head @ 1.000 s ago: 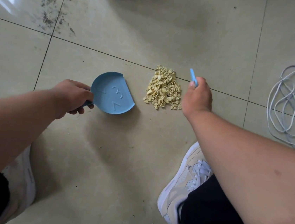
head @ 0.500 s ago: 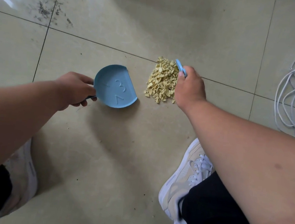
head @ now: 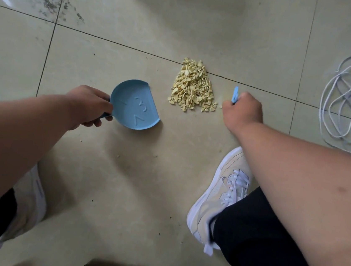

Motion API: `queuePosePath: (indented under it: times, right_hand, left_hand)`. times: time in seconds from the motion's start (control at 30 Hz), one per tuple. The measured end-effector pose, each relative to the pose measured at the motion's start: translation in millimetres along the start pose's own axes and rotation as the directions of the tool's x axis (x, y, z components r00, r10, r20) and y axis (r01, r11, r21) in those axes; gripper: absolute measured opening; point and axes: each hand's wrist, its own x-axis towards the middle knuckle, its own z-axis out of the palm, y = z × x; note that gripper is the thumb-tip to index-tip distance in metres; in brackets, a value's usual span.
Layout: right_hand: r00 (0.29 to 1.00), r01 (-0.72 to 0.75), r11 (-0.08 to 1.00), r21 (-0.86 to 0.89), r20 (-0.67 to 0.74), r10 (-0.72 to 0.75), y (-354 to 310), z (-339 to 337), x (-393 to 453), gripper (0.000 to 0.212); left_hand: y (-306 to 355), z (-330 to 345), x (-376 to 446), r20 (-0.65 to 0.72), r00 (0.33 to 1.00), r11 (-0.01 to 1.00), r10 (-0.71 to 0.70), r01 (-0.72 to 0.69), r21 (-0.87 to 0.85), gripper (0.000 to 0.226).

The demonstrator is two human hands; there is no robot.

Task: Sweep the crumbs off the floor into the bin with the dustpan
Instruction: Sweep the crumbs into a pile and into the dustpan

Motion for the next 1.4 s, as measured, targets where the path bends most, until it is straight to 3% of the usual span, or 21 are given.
queuePosePath:
  times: [0.17, 0.37, 0.5, 0.63, 0.73, 0.83, 0.97, 1.23, 1.33, 1.4]
  right_hand:
    - [0.998, -0.047, 0.993, 0.108, 0.042, 0.043, -38.6, 23.1, -5.4, 0.037]
    - [0.996, -0.049, 0.968, 0.247, 0.09, 0.027, -62.1, 2.7, 18.3, 0.039]
    - [0.988, -0.145, 0.965, 0.217, 0.09, 0.128, -44.4, -15.8, 24.5, 0.036]
    - [0.937, -0.287, 0.953, 0.092, 0.232, 0.26, -18.3, -15.1, 4.8, 0.035]
    - [0.923, -0.286, 0.955, 0.084, 0.292, 0.251, -10.0, -3.1, -16.9, 0.029]
    - [0.933, -0.217, 0.965, 0.148, 0.323, 0.161, -23.1, 11.2, -26.9, 0.028]
    - [0.941, -0.294, 0.874, 0.387, 0.276, 0.194, -68.1, 20.0, -22.9, 0.025]
    - [0.971, -0.226, 0.891, 0.393, 0.162, 0.175, -74.9, -3.3, -9.5, 0.028]
    - [0.999, 0.036, 0.96, 0.278, -0.019, -0.031, -58.5, -7.9, -19.7, 0.019]
    - [0.991, 0.105, 0.961, 0.254, 0.053, -0.122, -49.5, -8.9, -28.9, 0.031]
  left_hand:
    - [-1.4, -1.6, 6.0, 0.023, 1.0, 1.0, -0.008, 0.008, 0.017, 0.026]
    - [-2.6, -8.1, 14.6, 0.045, 0.999, 0.999, 0.001, -0.002, 0.034, 0.022]
    - [-5.0, -9.8, 12.4, 0.024, 1.0, 0.999, 0.004, -0.005, 0.047, 0.019]
    - [-8.5, -6.2, 7.1, 0.008, 1.0, 0.996, 0.011, -0.011, 0.088, 0.016]
    - [-8.4, 0.4, 5.3, 0.022, 1.0, 0.996, 0.016, -0.018, 0.083, 0.022]
    - [-7.4, 7.2, 5.2, 0.03, 0.999, 0.997, 0.025, -0.027, 0.073, 0.029]
    - [-7.2, 7.9, 7.4, 0.036, 0.999, 0.998, 0.026, -0.029, 0.061, 0.033]
    - [-4.8, -11.1, 2.8, 0.016, 1.0, 0.992, 0.019, -0.021, 0.122, 0.024]
    - [-3.7, -12.0, -4.3, -0.035, 0.999, 0.985, -0.025, 0.031, 0.17, 0.014]
    - [1.2, -9.2, -6.5, -0.055, 0.997, 0.983, -0.048, 0.057, 0.175, 0.017]
